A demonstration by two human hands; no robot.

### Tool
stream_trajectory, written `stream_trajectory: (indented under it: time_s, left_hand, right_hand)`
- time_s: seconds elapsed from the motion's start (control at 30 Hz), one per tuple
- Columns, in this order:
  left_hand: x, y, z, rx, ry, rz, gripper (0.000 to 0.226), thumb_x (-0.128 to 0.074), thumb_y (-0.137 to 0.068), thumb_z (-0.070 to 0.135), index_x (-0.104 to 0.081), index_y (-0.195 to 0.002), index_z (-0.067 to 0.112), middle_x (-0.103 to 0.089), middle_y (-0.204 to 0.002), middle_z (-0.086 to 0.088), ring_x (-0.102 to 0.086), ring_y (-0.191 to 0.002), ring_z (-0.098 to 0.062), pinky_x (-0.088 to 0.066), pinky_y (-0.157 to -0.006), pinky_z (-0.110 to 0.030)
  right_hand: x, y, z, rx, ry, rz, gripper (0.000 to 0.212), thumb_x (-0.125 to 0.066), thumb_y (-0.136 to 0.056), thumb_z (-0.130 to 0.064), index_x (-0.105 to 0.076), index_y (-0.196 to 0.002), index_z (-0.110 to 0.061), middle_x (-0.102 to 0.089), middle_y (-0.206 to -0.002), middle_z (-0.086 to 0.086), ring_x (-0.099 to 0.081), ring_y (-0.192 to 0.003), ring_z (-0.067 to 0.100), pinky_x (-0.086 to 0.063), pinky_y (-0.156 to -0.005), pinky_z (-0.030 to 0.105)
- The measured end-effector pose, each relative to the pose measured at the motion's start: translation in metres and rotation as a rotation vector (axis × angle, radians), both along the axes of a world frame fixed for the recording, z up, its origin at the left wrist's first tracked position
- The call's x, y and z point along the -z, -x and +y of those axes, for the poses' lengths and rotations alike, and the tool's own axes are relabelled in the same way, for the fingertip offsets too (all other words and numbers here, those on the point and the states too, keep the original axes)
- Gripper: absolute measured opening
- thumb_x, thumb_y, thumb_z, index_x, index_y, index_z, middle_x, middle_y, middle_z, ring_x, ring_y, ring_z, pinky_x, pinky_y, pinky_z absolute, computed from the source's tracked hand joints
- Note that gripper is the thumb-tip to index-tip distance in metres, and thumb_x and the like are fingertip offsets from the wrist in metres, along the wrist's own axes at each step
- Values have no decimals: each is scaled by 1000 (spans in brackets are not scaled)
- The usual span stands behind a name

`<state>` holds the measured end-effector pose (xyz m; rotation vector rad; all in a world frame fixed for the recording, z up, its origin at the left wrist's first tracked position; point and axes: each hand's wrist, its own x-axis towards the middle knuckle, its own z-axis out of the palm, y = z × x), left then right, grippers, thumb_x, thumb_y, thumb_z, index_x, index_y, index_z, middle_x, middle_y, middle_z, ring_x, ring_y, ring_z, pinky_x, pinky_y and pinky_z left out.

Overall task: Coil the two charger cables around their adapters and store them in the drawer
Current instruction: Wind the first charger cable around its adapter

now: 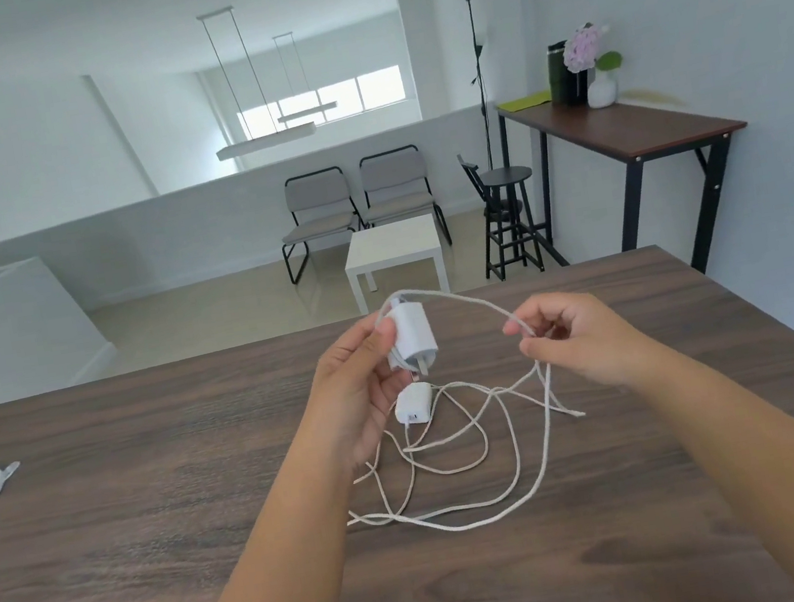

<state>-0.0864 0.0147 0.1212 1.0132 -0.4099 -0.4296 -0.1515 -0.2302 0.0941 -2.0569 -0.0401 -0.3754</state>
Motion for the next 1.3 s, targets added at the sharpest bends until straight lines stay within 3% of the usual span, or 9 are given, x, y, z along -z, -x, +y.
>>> stream_trajectory:
  time_s: [0.43, 0.53, 0.67, 0.77, 0.83, 0.93, 1.07, 1.17, 1.3]
  left_hand:
    - [-56, -12, -17, -151, 335, 76, 35, -67, -79, 22, -65, -109, 4, -69, -91, -8, -64, -73, -12, -55, -54, -14]
    - [-56, -6, -24, -135, 179, -15, 27, -64, -80, 20, -66, -104, 7, -71, -84, -6, -65, -62, -9, -54, -50, -14]
    - [-50, 2, -38, -76, 61, -94, 33, -64, -78, 22, -68, -108, 9, -71, -87, -4, -66, -63, -8, -55, -53, -16]
    - [-54, 3, -46, -47, 70, -123, 30, -63, -79, 21, -68, -107, 9, -72, -86, -3, -67, -68, -9, -56, -57, -17]
    - [-58, -1, -47, -61, 96, -123, 24, -63, -83, 17, -67, -105, 9, -72, -85, -3, -67, -70, -11, -57, -59, -18]
    - [-61, -8, -48, -142, 165, -82, 21, -63, -86, 9, -62, -107, 6, -68, -90, -7, -65, -75, -15, -58, -59, -22]
    - [-55, -14, -47, -332, 214, -50, 39, -70, -80, 11, -53, -115, 5, -56, -100, -9, -65, -77, -14, -58, -61, -23]
    - [-47, -17, -47, -391, 196, -88, 29, -71, -82, 11, -54, -104, 7, -54, -94, -8, -66, -68, -9, -57, -60, -22]
    - [-43, -16, -49, -359, 174, -63, 30, -71, -82, 12, -55, -106, 7, -55, -95, -9, -62, -69, -11, -56, -57, -20]
  right_hand:
    - [97, 8, -46, 234, 477, 387, 39, -59, -85, -7, -61, -69, -42, -71, -86, -8, -64, -84, 14, -42, -71, 12]
    - [70, 9, -32, 350, 204, 190, 38, -48, -89, 2, -69, -99, -27, -70, -105, -5, -61, -87, 7, -39, -72, 19]
    - [-9, 4, 14, 120, -238, -25, 33, -43, -100, -27, -52, -129, -41, -59, -120, -26, -46, -109, -14, -34, -82, 14]
    - [-35, -10, 42, -12, -272, -101, 30, -44, -100, -34, -52, -127, -42, -70, -103, -15, -59, -108, 2, -41, -94, 26]
    - [-36, -15, 54, 17, -299, -177, 25, -46, -100, -26, -57, -118, -40, -66, -74, -6, -67, -82, 13, -51, -85, 33]
    - [-29, -11, 65, 67, -166, -205, 30, -44, -101, -29, -57, -123, -44, -59, -63, -8, -57, -60, 10, -50, -67, 27]
    - [-30, -4, 74, 59, 188, -171, 40, -43, -101, -26, -46, -140, -34, -69, -117, -4, -63, -104, 11, -46, -91, 20]
    - [-37, 0, 76, 32, 366, -155, 38, -41, -102, -27, -48, -138, -31, -70, -113, 8, -63, -105, 24, -49, -93, 39]
    - [-40, -1, 79, 14, 509, 2, 43, -37, -102, -22, -42, -141, -38, -67, -98, -10, -62, -87, 17, -48, -79, 27]
